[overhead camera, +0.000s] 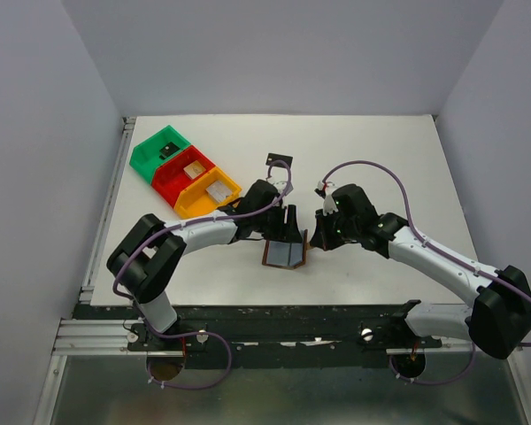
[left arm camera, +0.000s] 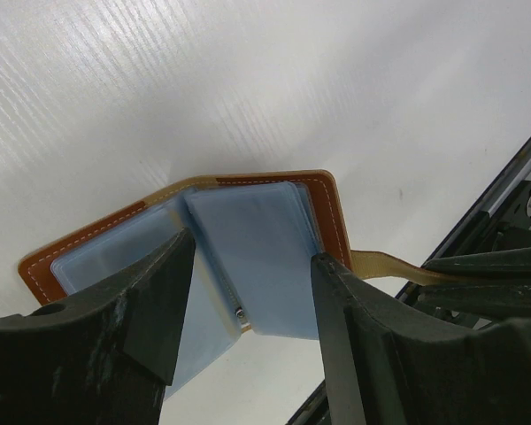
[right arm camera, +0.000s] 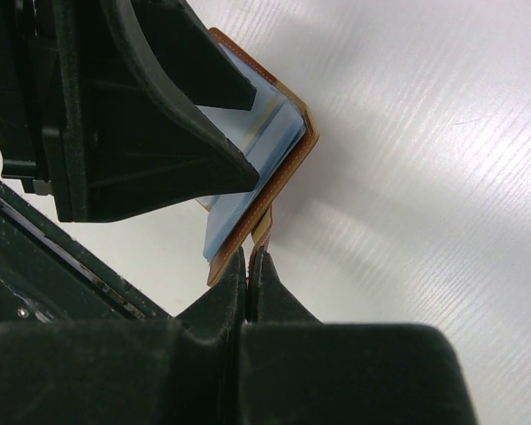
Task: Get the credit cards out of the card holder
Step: Remove the credit card from the card holder.
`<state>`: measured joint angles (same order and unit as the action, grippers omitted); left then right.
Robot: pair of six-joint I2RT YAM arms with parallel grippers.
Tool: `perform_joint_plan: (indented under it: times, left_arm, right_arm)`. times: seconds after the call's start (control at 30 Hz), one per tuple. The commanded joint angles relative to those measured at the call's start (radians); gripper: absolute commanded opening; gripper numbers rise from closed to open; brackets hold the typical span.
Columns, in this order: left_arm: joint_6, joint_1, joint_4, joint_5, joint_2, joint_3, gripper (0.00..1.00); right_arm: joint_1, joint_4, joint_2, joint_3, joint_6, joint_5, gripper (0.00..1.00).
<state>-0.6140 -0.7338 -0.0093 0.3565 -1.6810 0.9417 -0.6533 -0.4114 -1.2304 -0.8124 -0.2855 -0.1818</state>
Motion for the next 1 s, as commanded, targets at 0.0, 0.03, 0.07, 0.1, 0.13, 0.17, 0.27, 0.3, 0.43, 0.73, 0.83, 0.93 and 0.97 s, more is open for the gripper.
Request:
perform_joint_plan:
  times: [0.0,0.03,0.07,0.1,0.13,0.17,0.27,0.3,0.43,0.73,0.83,0.93,0.97]
  left_arm:
    - [0.013,-0.009,-0.02,0.018,-0.022,0.031,0.67]
    - [0.016,-0.009,-0.021,0.016,-0.022,0.032,0.67]
    - [0.017,-0.01,-0.026,0.015,-0.023,0.034,0.67]
    - [0.019,-0.012,-0.03,0.013,-0.026,0.035,0.67]
    - [0.02,-0.012,-0.034,0.009,-0.026,0.037,0.66]
    - [0.019,-0.012,-0.034,0.007,-0.028,0.035,0.65]
    - [0.019,-0.012,-0.035,0.001,-0.025,0.031,0.62]
    - [0.019,-0.013,-0.038,-0.005,-0.026,0.031,0.61]
    - [0.022,-0.012,-0.078,-0.051,-0.023,0.031,0.59]
    - [0.011,-0.004,-0.13,-0.175,0.024,-0.012,0.58]
    - [0.007,0.01,-0.139,-0.203,0.052,-0.03,0.58]
    - [-0.007,0.028,-0.155,-0.238,0.081,-0.055,0.58]
    - [-0.015,0.036,-0.156,-0.255,0.101,-0.069,0.58]
  right_arm:
    - [0.001,0.017,-0.007,-0.001,0.017,-0.012,0.0]
    - [0.001,0.019,-0.007,-0.001,0.017,-0.013,0.0]
    - [0.001,0.019,-0.009,-0.001,0.016,-0.012,0.0]
    - [0.001,0.019,-0.009,-0.001,0.017,-0.015,0.0]
    - [0.001,0.017,-0.007,-0.001,0.016,-0.012,0.0]
    - [0.001,0.019,-0.007,-0.001,0.016,-0.013,0.0]
    - [0.001,0.017,-0.006,0.001,0.016,-0.008,0.0]
    - [0.001,0.014,-0.004,-0.001,0.016,-0.008,0.0]
    - [0.001,0.01,0.002,-0.001,0.019,-0.002,0.0]
    - [0.001,0.006,0.003,-0.002,0.02,0.001,0.0]
    - [0.001,0.003,0.003,-0.002,0.022,0.001,0.0]
    - [0.001,-0.003,0.005,-0.002,0.029,0.002,0.0]
    - [0.001,-0.004,0.005,-0.004,0.029,0.001,0.0]
